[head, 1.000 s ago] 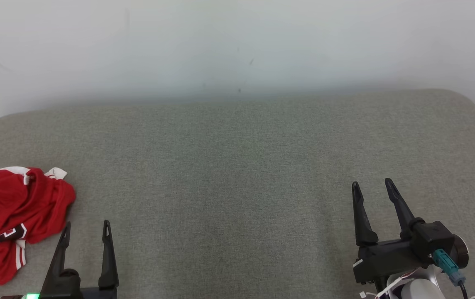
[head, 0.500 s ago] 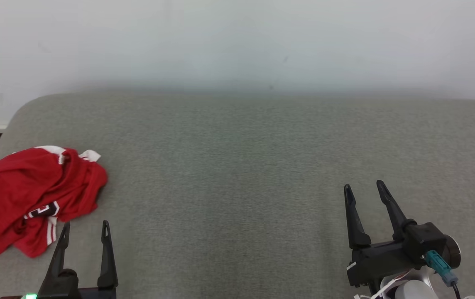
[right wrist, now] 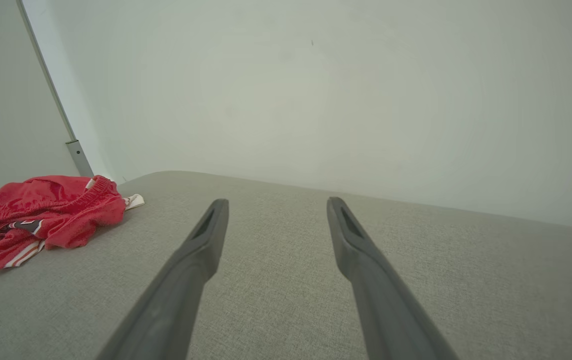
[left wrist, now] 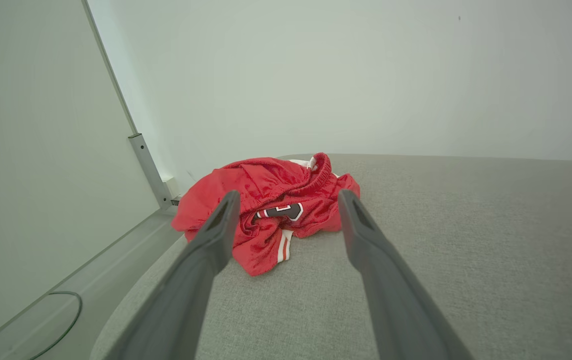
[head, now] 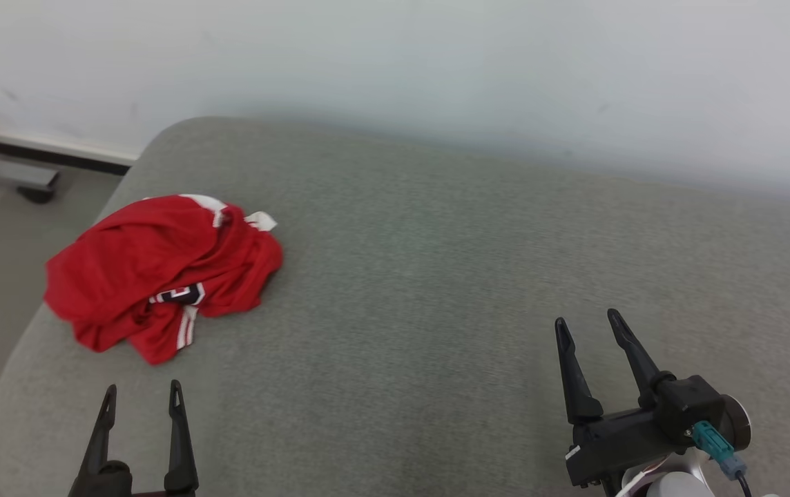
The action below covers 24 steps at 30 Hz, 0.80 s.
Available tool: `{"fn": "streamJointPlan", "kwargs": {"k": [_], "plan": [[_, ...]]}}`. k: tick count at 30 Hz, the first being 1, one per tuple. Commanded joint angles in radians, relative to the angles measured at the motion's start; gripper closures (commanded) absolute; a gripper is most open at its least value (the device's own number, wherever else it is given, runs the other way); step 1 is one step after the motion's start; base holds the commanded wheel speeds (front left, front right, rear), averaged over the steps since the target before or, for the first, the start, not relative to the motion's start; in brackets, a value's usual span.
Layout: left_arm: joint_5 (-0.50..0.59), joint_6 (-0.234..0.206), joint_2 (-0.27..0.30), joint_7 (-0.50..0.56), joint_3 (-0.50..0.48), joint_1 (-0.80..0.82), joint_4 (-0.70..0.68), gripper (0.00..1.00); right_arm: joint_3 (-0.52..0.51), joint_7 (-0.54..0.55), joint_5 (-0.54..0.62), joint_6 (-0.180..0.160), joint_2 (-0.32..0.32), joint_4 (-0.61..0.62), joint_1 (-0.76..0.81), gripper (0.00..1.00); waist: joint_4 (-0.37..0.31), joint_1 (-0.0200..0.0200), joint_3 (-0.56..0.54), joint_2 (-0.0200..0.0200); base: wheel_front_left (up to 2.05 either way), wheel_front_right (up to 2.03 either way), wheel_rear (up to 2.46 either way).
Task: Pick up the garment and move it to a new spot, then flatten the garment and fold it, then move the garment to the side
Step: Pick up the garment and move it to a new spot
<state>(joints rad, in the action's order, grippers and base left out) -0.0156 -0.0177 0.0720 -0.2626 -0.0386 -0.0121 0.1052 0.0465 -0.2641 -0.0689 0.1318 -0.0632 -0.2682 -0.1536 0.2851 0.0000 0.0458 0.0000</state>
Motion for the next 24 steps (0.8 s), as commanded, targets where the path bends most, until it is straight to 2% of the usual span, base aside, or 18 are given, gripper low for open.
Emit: {"fn": "streamJointPlan", "kwargs": {"k": [1, 9, 18, 24], "plan": [[0.004, -0.006, -0.002, -0.003, -0.004, -0.011, -0.007, 0.00, 0.008, -0.001, -0.008, -0.002, -0.005, -0.003, 0.004, 0.00, 0.096, 0.0000, 0.008, 0.0000, 0.00, 0.00, 0.00], [-0.005, -0.001, 0.003, -0.004, -0.025, -0.023, -0.003, 0.00, 0.037, 0.000, -0.016, -0.002, -0.007, -0.015, 0.007, 0.00, 0.226, 0.0000, 0.001, 0.0000, 0.00, 0.00, 0.00], [-0.024, -0.034, -0.009, -0.003, -0.112, -0.060, -0.057, 0.00, 0.147, 0.000, -0.037, -0.002, -0.025, -0.058, -0.074, 0.00, 0.257, 0.0000, 0.038, 0.0000, 0.00, 0.00, 0.00], [-0.029, -0.040, -0.015, -0.003, -0.145, -0.086, -0.084, 0.00, 0.188, 0.000, -0.055, -0.002, -0.029, -0.082, -0.106, 0.00, 0.264, 0.0000, 0.046, 0.0000, 0.00, 0.00, 0.00]]}}
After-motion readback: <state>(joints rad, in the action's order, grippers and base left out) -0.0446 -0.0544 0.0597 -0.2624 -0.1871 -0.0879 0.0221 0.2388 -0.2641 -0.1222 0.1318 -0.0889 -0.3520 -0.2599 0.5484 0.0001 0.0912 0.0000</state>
